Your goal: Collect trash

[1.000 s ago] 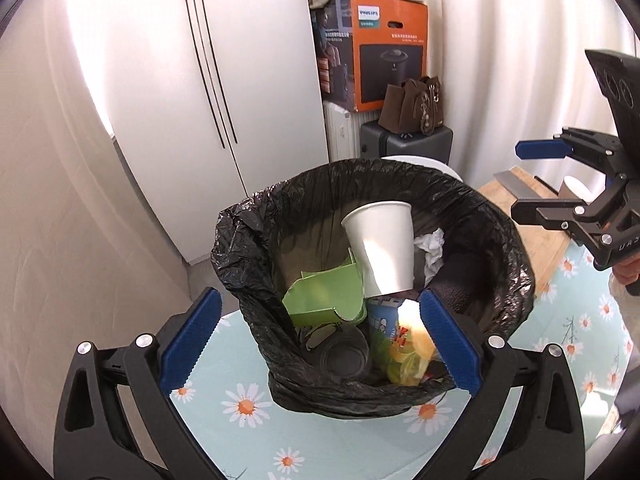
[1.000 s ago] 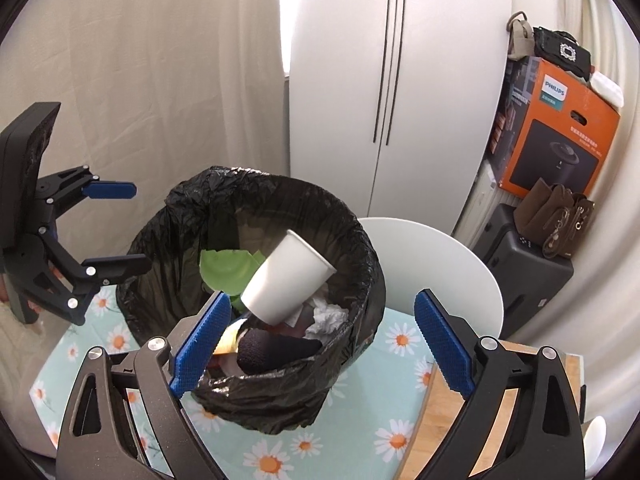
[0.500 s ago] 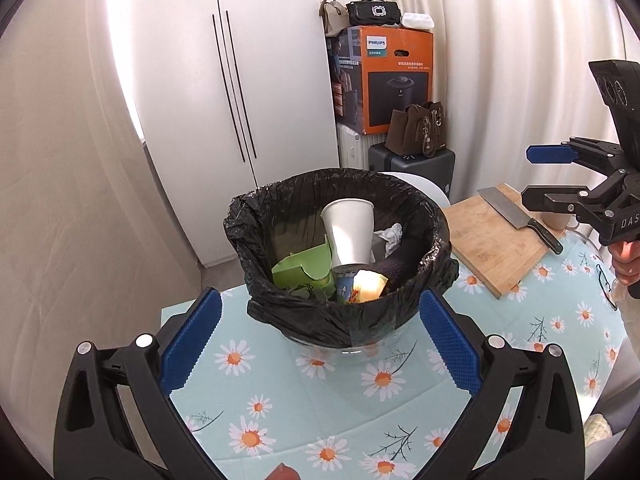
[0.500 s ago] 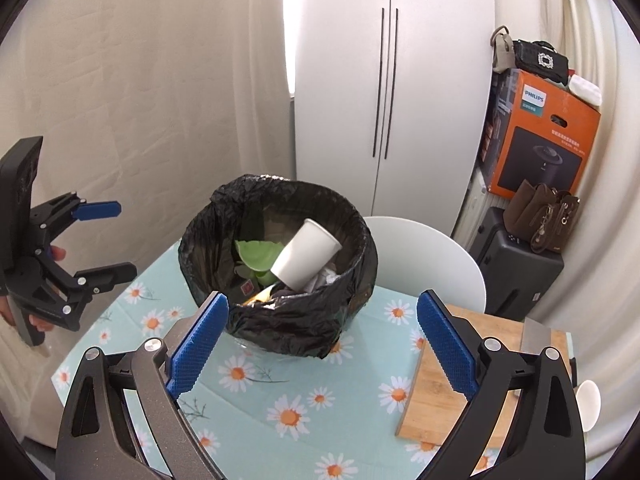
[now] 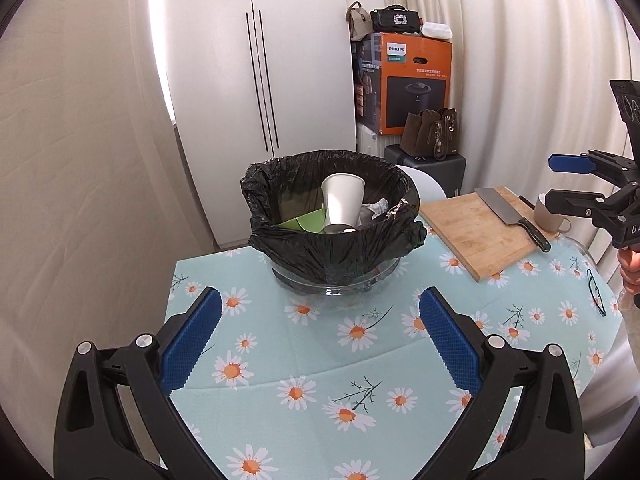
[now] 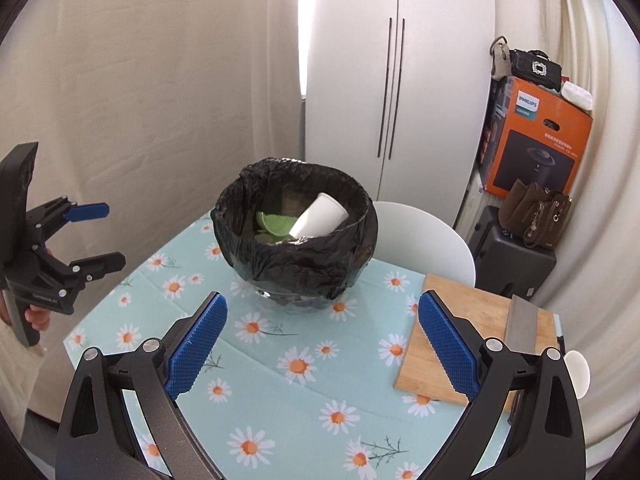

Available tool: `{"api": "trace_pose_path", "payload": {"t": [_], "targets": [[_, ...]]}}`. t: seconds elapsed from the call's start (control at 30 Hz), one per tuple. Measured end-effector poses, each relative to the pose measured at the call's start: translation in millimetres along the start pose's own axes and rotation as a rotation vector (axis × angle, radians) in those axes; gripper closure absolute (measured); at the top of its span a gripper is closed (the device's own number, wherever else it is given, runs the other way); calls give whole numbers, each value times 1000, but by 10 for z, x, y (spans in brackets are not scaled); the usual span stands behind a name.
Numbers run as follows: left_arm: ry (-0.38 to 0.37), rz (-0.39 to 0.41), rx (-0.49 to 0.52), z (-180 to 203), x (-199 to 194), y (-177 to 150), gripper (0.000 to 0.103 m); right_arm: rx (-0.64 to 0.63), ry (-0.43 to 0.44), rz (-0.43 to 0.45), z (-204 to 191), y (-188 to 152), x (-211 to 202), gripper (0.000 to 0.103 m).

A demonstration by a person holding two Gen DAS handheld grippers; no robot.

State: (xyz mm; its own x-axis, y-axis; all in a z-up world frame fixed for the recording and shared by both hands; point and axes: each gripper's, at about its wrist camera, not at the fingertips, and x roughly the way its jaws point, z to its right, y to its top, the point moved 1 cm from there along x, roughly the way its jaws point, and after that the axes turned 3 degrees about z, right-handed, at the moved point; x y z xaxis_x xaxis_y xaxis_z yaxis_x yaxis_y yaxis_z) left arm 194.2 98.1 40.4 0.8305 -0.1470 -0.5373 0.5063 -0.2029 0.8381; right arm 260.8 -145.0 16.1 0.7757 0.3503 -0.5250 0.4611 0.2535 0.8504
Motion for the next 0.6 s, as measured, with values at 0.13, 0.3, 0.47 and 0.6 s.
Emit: {"api": "trace_pose_path", "payload": {"t": [0.13, 0.3, 0.47, 0.6], "targets": [[2, 1, 35, 127, -147, -92, 6, 2, 12, 9, -27, -115, -119, 11], [4, -5, 20, 156, -243, -182, 6, 13, 6, 19, -50, -216, -215, 11], [30, -13, 6, 120, -268, -206, 6, 13, 15, 17, -60, -272, -271, 11], [22, -5, 1, 105, -268, -204, 6, 12, 13, 22, -56, -292, -300, 11]]}}
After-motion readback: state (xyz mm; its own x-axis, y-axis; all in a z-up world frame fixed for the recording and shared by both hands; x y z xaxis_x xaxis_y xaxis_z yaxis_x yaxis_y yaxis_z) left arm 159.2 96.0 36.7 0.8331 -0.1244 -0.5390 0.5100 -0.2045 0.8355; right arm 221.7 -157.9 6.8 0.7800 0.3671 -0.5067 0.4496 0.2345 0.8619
